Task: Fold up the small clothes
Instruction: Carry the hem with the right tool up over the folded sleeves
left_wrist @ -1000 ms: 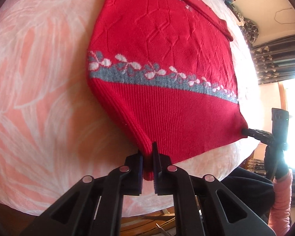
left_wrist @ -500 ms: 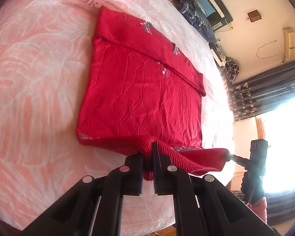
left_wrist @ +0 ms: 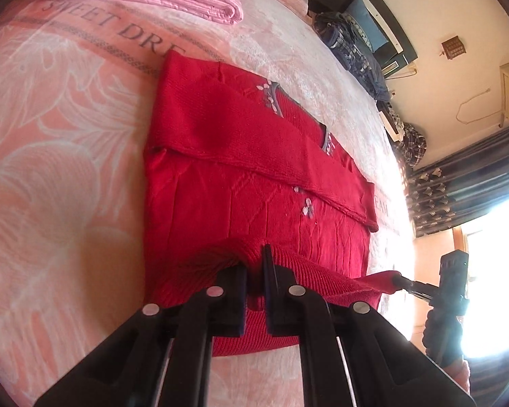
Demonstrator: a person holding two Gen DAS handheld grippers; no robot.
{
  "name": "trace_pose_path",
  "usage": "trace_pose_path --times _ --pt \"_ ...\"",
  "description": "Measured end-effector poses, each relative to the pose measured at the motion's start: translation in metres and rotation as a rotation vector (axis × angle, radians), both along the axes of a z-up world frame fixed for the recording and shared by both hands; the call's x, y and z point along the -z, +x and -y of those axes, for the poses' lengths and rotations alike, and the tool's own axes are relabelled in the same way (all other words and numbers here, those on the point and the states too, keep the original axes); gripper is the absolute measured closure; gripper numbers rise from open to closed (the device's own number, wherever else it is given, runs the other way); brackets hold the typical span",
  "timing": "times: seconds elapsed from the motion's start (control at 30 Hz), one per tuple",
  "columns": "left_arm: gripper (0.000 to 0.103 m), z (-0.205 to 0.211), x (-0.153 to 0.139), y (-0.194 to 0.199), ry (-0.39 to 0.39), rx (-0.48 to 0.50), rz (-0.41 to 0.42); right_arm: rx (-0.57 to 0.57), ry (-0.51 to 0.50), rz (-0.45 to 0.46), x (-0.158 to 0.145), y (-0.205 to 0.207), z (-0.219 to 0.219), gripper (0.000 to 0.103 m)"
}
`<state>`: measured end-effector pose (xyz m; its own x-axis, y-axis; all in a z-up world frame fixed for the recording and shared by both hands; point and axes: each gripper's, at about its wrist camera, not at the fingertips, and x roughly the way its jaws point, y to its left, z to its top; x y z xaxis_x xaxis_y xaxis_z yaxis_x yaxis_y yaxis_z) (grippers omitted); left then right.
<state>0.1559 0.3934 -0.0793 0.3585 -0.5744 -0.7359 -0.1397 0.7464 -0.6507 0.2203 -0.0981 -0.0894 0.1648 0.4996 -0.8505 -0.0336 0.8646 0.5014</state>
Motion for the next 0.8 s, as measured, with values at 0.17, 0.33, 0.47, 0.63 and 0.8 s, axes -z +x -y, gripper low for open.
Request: trace_pose_path --times 0.17,0.33,0.47,0.63,0.8 --pt "0.095 -0.003 0.025 0.034 -0.013 -0.010 -0.011 0.021 0.006 -0.011 0.017 0.038 0.004 0.096" --pt "0.086 -0.018 0.050 0.055 -0.061 -0.049 -0.064 0.059 -0.002 -0.049 0.042 0.067 0.004 0.082" --pt "0.078 -0.055 0.033 0.062 -0.098 -0.131 0.018 0.086 0.012 -0.031 0.043 0.078 0.016 0.077" --pt "0.074 -0.068 0.021 0.069 -0.001 -0.090 0.111 0.096 -0.023 0.041 0.023 0.082 0.027 0.074" --pt "0.073 -0.028 0.022 0.071 0.103 0.104 0.135 0.085 0.000 0.076 0.013 0.084 0.028 0.071"
